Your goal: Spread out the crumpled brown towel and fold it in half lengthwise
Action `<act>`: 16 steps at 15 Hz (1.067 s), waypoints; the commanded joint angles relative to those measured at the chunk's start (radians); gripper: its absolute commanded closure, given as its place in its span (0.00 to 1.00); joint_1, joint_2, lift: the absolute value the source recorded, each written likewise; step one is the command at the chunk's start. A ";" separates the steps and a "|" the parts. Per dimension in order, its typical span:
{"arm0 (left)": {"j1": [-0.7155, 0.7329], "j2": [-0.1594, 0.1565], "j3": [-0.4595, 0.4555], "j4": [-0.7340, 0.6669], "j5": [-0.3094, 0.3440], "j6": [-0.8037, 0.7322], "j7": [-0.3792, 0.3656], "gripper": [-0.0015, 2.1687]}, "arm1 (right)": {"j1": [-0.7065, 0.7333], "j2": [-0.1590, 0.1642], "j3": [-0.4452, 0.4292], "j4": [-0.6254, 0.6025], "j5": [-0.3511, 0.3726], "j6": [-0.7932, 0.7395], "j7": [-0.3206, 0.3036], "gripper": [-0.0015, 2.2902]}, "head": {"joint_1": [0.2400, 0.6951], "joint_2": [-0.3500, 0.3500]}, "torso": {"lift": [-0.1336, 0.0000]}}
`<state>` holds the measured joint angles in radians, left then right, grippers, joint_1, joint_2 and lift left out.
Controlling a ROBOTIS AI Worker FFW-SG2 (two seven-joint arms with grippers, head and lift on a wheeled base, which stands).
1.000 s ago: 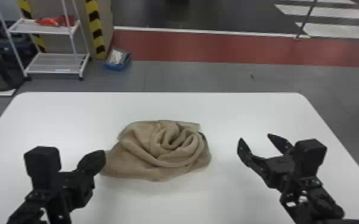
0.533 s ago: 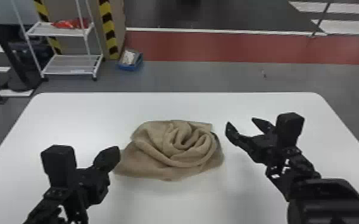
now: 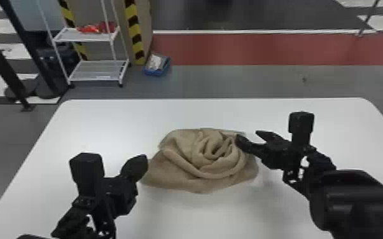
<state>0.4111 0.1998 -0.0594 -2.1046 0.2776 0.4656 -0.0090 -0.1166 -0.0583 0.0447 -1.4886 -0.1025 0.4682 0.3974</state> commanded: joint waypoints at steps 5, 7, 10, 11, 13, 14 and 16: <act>-0.005 0.007 0.006 0.003 0.002 0.000 0.001 0.87 | -0.048 0.000 0.035 0.037 -0.003 0.083 0.017 0.67 | 1.00 0.61 | 0.07; -0.011 0.007 0.006 0.003 0.006 0.000 0.001 0.87 | -0.029 0.000 0.029 0.005 -0.006 0.105 0.017 0.73 | 1.00 0.62 | 0.07; -0.011 0.009 0.010 -0.003 0.008 0.000 0.006 0.87 | 0.023 -0.002 0.007 -0.116 -0.011 0.123 0.017 0.73 | 1.00 0.62 | 0.07; -0.009 0.009 0.016 -0.006 0.009 0.000 0.009 0.88 | 0.035 -0.005 -0.016 -0.162 -0.016 0.142 0.017 0.73 | 1.00 0.62 | 0.07; -0.005 0.009 0.023 -0.009 0.017 0.000 0.007 0.87 | 0.058 -0.015 -0.039 -0.240 -0.051 0.185 0.017 0.73 | 1.00 0.61 | 0.07; -0.003 0.009 0.023 -0.012 0.025 0.003 0.003 0.84 | 0.069 -0.018 -0.043 -0.269 -0.054 0.191 0.015 0.73 | 1.00 0.60 | 0.07; -0.002 0.009 0.035 -0.012 0.043 0.040 -0.066 0.36 | 0.069 -0.020 -0.046 -0.280 -0.023 0.215 0.012 0.73 | 1.00 0.59 | 0.07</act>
<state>0.4082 0.2092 -0.0318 -2.1167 0.3121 0.4818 -0.0502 -0.0491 -0.0761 0.0016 -1.7590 -0.1423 0.6714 0.4101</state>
